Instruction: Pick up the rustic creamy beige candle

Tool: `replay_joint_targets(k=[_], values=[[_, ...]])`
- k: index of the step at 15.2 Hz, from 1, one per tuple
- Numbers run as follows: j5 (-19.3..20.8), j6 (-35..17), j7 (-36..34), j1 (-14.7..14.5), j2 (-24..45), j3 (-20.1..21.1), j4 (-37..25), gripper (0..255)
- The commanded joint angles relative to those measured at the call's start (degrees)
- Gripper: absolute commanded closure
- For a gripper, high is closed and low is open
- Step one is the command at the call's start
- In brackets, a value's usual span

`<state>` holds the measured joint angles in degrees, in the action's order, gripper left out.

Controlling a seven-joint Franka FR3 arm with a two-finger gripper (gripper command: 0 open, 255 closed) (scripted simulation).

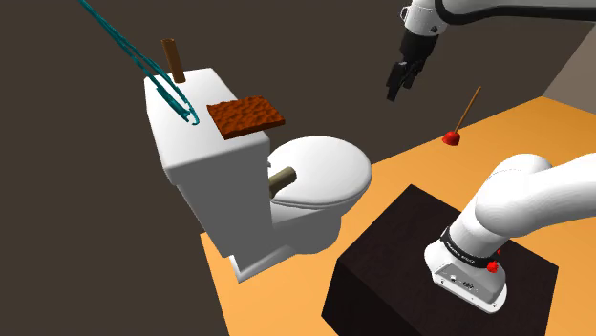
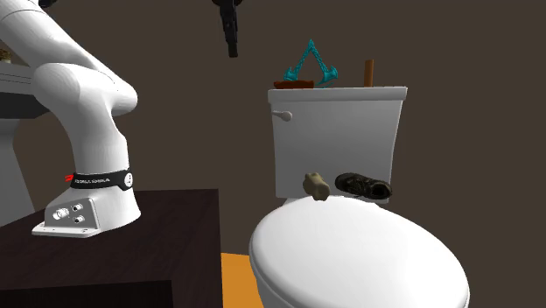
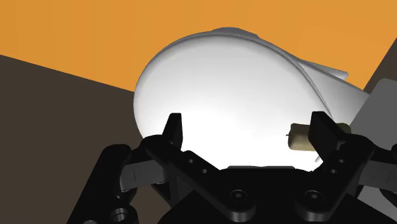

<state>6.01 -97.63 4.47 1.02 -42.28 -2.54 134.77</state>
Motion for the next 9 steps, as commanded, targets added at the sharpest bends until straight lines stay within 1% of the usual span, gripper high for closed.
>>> replay_joint_targets(k=[1, 9], values=[[0.00, 0.00, 0.00, 0.00, 0.00, 0.00, 0.00, 0], [1.57, -14.51, 9.22, -4.22, 12.99, -0.99, 1.23, 0]])
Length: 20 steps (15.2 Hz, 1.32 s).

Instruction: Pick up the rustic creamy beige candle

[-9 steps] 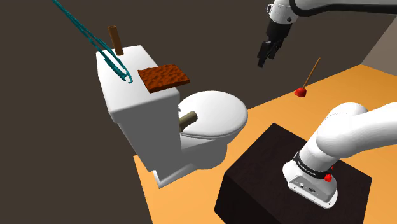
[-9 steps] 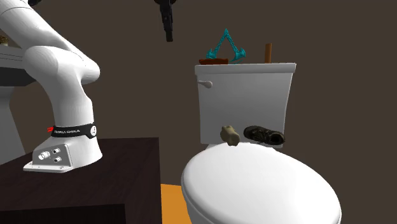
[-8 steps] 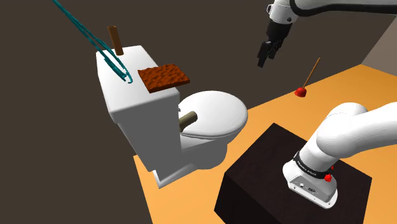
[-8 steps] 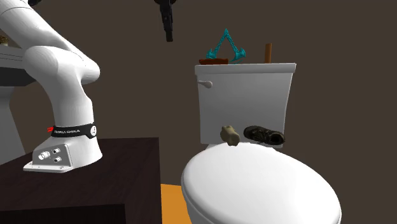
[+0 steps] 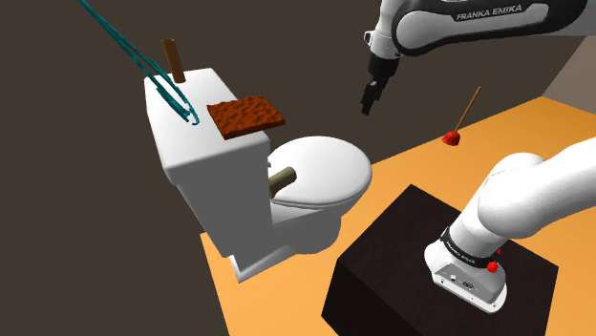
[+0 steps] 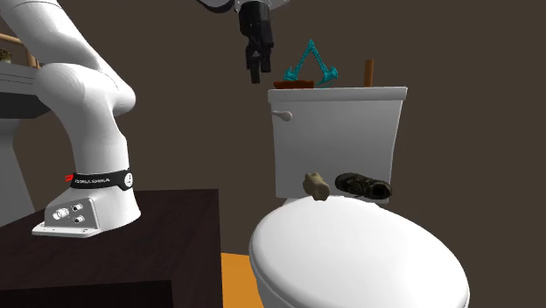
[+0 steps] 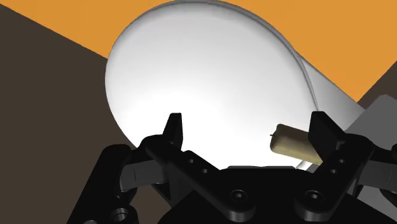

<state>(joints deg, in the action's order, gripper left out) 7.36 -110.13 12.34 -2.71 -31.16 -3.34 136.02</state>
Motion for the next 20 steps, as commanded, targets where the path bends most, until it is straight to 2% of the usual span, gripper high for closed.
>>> replay_joint_targets(k=[1, 11, 20], values=[[0.38, -3.72, 2.46, -0.98, 3.66, -0.24, -0.14, 0], [1.73, -18.76, 13.05, -5.17, 22.36, 0.53, -4.13, 0], [4.26, -28.78, 20.95, -7.89, 39.33, 2.96, -11.23, 0]])
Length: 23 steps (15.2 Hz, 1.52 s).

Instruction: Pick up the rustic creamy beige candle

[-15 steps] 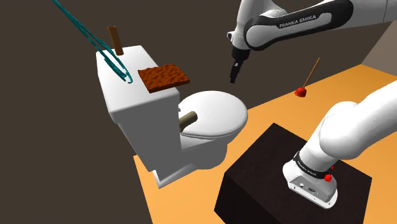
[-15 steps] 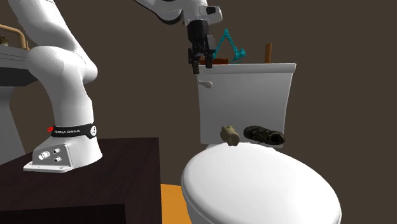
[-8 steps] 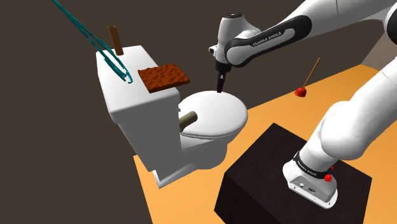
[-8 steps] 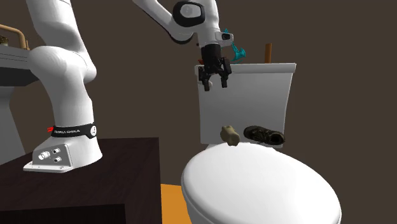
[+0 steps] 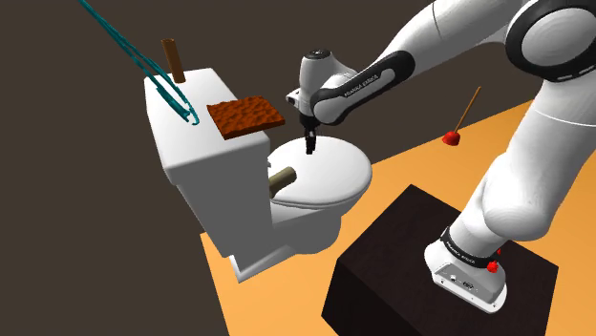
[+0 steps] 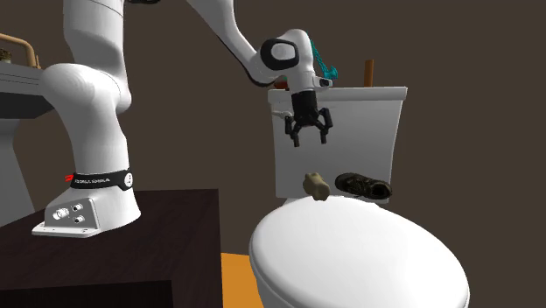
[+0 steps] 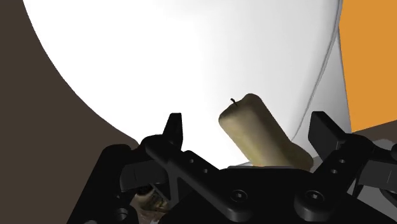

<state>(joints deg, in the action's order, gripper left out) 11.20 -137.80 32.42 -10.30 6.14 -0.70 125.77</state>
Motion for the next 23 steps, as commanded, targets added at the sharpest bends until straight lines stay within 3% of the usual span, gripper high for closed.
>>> replay_joint_targets(k=[1, 12, 22, 23], values=[[0.86, -2.01, 1.60, -0.58, 3.88, 0.63, -1.93, 0], [7.58, -9.46, 8.51, -4.59, 23.77, 3.27, -14.04, 0], [8.90, -13.31, 6.96, -5.31, 28.46, 2.18, -14.85, 0], [8.89, -13.34, 7.00, -5.26, 28.46, 2.17, -14.84, 255]])
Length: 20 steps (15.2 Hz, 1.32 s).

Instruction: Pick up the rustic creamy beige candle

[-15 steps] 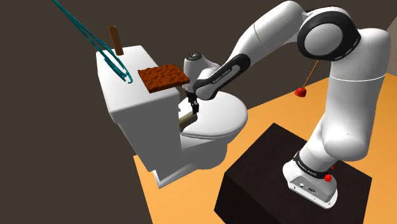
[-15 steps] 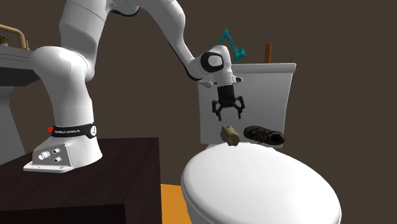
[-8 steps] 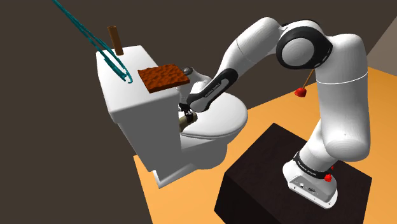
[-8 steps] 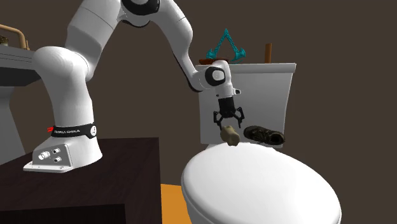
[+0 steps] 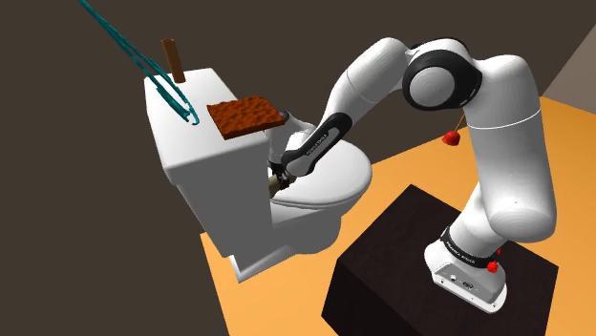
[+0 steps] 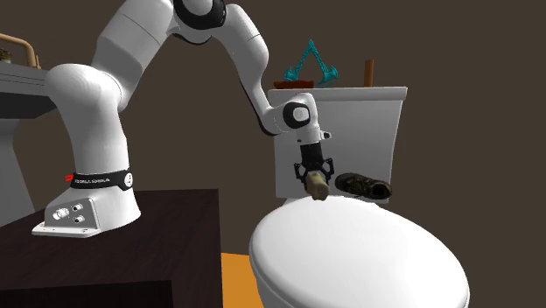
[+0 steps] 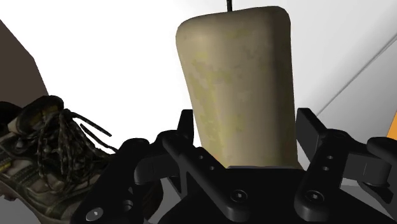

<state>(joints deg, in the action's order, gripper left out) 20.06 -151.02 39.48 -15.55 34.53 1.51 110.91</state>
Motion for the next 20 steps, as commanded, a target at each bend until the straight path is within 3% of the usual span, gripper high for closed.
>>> replay_joint_targets(k=[1, 9, 20], values=[[0.04, -0.11, -0.05, -0.02, 0.10, -0.04, -0.01, 255], [0.05, -0.09, -0.10, -0.07, 0.07, -0.03, 0.01, 255], [-1.90, 5.59, 2.17, 0.94, -6.61, 1.51, 0.94, 255]])
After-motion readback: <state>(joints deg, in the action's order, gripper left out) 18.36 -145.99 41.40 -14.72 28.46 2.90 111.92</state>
